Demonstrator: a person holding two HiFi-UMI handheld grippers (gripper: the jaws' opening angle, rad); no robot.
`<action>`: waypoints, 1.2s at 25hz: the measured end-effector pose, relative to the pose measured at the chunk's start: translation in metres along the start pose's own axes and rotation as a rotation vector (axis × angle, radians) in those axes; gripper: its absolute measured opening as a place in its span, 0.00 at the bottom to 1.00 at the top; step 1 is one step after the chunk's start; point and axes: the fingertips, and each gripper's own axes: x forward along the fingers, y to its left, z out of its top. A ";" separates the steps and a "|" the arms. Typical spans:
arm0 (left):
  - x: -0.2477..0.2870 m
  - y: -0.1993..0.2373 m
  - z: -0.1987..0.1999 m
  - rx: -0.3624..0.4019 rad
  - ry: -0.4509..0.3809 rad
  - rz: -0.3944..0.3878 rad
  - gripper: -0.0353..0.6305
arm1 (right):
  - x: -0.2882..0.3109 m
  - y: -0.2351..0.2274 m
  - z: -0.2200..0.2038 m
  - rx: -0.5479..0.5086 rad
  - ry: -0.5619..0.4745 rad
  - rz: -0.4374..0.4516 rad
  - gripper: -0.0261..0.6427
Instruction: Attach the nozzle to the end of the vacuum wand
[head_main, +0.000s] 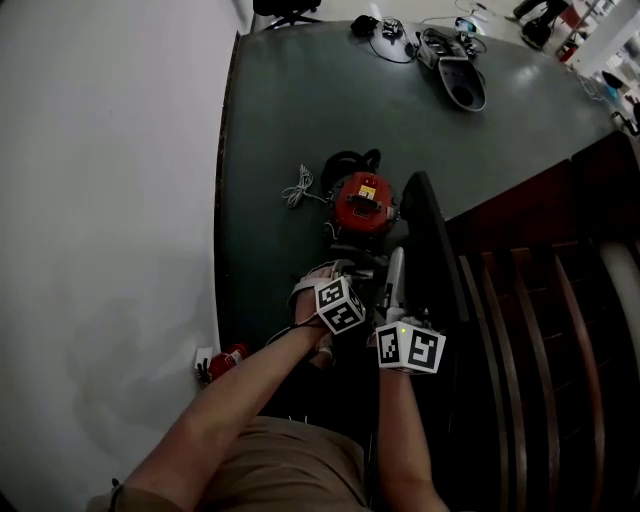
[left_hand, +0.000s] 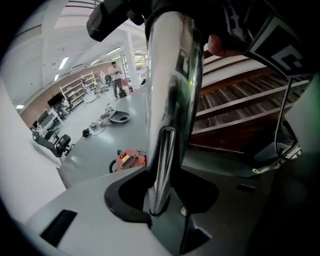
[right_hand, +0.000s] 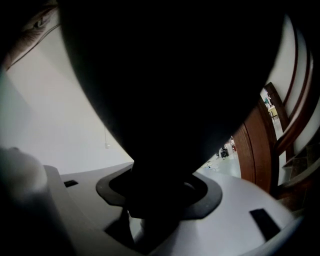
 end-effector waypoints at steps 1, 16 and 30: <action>0.000 -0.001 0.000 0.001 -0.005 -0.007 0.29 | 0.000 0.003 0.001 -0.016 -0.001 0.018 0.42; 0.003 -0.013 0.006 0.025 -0.053 -0.013 0.29 | -0.010 -0.004 0.002 -0.065 -0.035 -0.038 0.42; 0.003 -0.010 0.000 0.055 -0.062 -0.070 0.29 | -0.010 0.011 0.000 0.051 -0.068 0.227 0.42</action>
